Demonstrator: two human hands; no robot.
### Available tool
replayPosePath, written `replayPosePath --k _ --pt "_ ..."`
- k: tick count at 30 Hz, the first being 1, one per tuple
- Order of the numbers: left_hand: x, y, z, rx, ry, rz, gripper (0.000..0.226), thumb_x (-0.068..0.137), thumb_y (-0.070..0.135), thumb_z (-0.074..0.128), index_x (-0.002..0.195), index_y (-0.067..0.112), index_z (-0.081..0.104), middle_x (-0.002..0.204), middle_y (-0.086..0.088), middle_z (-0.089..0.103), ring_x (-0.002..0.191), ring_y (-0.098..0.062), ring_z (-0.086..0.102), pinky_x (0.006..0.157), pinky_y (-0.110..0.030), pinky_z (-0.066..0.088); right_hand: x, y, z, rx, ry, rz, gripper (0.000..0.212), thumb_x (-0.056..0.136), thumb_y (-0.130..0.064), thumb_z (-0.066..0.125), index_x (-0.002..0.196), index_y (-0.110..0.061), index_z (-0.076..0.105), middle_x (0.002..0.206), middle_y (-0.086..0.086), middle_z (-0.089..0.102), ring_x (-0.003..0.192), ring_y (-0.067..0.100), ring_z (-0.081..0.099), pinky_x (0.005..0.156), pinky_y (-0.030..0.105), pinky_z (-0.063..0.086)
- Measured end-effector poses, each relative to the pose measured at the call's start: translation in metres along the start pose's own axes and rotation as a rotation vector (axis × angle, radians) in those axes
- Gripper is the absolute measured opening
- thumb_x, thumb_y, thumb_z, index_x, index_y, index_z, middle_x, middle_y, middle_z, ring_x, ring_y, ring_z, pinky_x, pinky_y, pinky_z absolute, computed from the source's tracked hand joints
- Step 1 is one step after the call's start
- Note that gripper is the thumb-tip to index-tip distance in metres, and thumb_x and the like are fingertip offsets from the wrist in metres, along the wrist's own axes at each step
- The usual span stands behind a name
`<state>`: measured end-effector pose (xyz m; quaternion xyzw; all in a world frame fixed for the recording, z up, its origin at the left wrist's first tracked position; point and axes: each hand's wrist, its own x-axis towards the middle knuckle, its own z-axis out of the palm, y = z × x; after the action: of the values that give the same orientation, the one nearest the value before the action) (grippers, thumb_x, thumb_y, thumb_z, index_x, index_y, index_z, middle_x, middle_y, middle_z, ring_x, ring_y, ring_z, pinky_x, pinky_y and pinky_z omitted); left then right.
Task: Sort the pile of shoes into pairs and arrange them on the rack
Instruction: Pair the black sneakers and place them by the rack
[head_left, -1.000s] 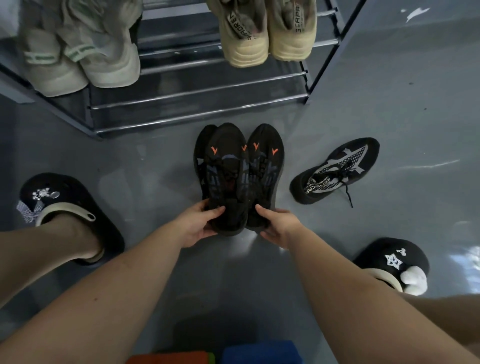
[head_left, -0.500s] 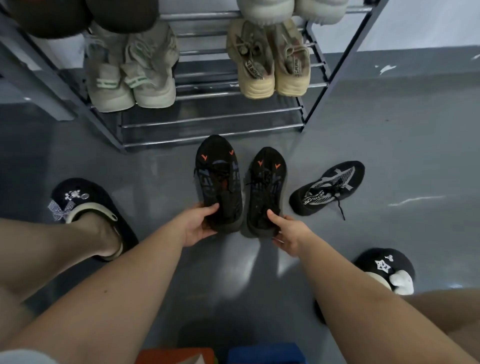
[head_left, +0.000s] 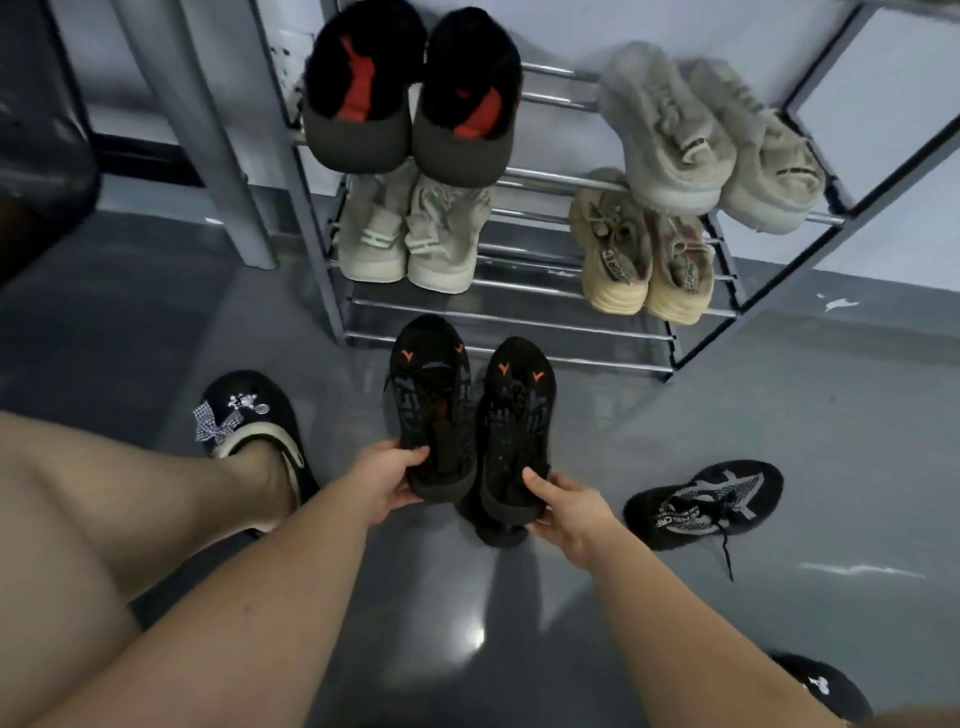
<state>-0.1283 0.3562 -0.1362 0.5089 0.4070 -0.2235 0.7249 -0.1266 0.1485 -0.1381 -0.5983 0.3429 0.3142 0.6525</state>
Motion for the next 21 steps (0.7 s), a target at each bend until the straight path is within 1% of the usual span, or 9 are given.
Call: replayPosePath --k 3,6,8,10,12,14,16,18,21 --pt "0.012 0.013 -0.003 -0.014 0.073 0.041 0.036 0.092 0.004 0.054 0.127 0.010 0.051 0.128 -0.015 0.058 0.106 -0.029 0.057 0.080 -0.040 0.047 0.015 -0.007 0.020 -0.036 0.013 -0.022 0.031 0.087 -0.020 0.067 0.116 -0.010 0.058 0.108 0.010 0.067 0.094 0.024 0.065 0.064 0.027 0.054" --pt "0.031 0.027 -0.012 -0.049 0.137 0.077 0.050 0.090 0.002 0.057 0.136 0.014 0.044 0.128 -0.012 0.058 0.111 -0.030 0.058 0.075 -0.038 0.049 0.030 -0.013 0.040 -0.014 0.015 -0.042 0.024 0.090 -0.016 0.063 0.113 -0.012 0.057 0.102 0.008 0.065 0.092 0.023 0.063 0.057 0.025 0.055" --pt "0.044 0.036 -0.017 -0.076 0.174 0.083 0.054 0.089 0.002 0.059 0.138 0.015 0.043 0.128 -0.011 0.059 0.106 -0.029 0.059 0.069 -0.036 0.049 0.043 -0.020 0.052 -0.021 0.012 -0.086 0.029 0.091 -0.013 0.062 0.118 -0.007 0.058 0.102 0.008 0.065 0.092 0.023 0.063 0.066 0.029 0.057" --pt "0.054 0.049 -0.020 -0.112 0.190 0.078 0.045 0.090 0.002 0.058 0.133 0.013 0.049 0.124 -0.009 0.060 0.098 -0.025 0.059 0.063 -0.033 0.050 0.057 -0.031 0.063 -0.085 0.009 -0.133 0.040 0.090 -0.015 0.064 0.128 -0.005 0.056 0.107 0.007 0.066 0.096 0.023 0.063 0.078 0.033 0.056" --pt "0.062 0.062 -0.022 -0.142 0.173 0.061 0.036 0.092 0.004 0.054 0.128 0.011 0.053 0.123 -0.008 0.060 0.102 -0.025 0.058 0.060 -0.031 0.049 0.072 -0.043 0.074 -0.148 0.024 -0.168 0.050 0.089 -0.020 0.066 0.134 -0.006 0.051 0.119 0.007 0.064 0.103 0.024 0.063 0.083 0.035 0.055" --pt "0.072 0.076 -0.025 -0.186 0.151 0.058 0.035 0.095 0.006 0.051 0.129 0.010 0.053 0.129 -0.011 0.058 0.114 -0.028 0.057 0.062 -0.032 0.052 0.085 -0.057 0.086 -0.190 0.041 -0.203 0.043 0.088 -0.022 0.067 0.126 -0.006 0.056 0.114 0.008 0.065 0.105 0.030 0.064 0.088 0.042 0.055" --pt "0.082 0.088 -0.026 -0.226 0.147 0.067 0.035 0.096 0.006 0.048 0.131 0.009 0.051 0.132 -0.013 0.055 0.120 -0.030 0.054 0.065 -0.033 0.053 0.097 -0.071 0.096 -0.242 0.064 -0.230 0.033 0.087 -0.025 0.068 0.113 -0.007 0.061 0.094 0.009 0.068 0.102 0.036 0.065 0.090 0.049 0.053" --pt "0.093 0.100 -0.025 -0.236 0.157 0.073 0.037 0.097 0.006 0.046 0.133 0.011 0.049 0.134 -0.012 0.054 0.123 -0.030 0.052 0.073 -0.033 0.052 0.108 -0.083 0.103 -0.295 0.070 -0.248 0.035 0.086 -0.028 0.069 0.112 -0.007 0.061 0.093 0.012 0.069 0.099 0.037 0.066 0.089 0.050 0.054" --pt "0.106 0.110 -0.026 -0.212 0.147 0.074 0.039 0.097 0.007 0.046 0.136 0.013 0.047 0.137 -0.011 0.052 0.125 -0.028 0.051 0.086 -0.033 0.044 0.125 -0.089 0.107 -0.328 0.065 -0.261 0.045 0.087 -0.029 0.067 0.125 -0.008 0.058 0.095 0.010 0.068 0.097 0.035 0.067 0.088 0.047 0.055"
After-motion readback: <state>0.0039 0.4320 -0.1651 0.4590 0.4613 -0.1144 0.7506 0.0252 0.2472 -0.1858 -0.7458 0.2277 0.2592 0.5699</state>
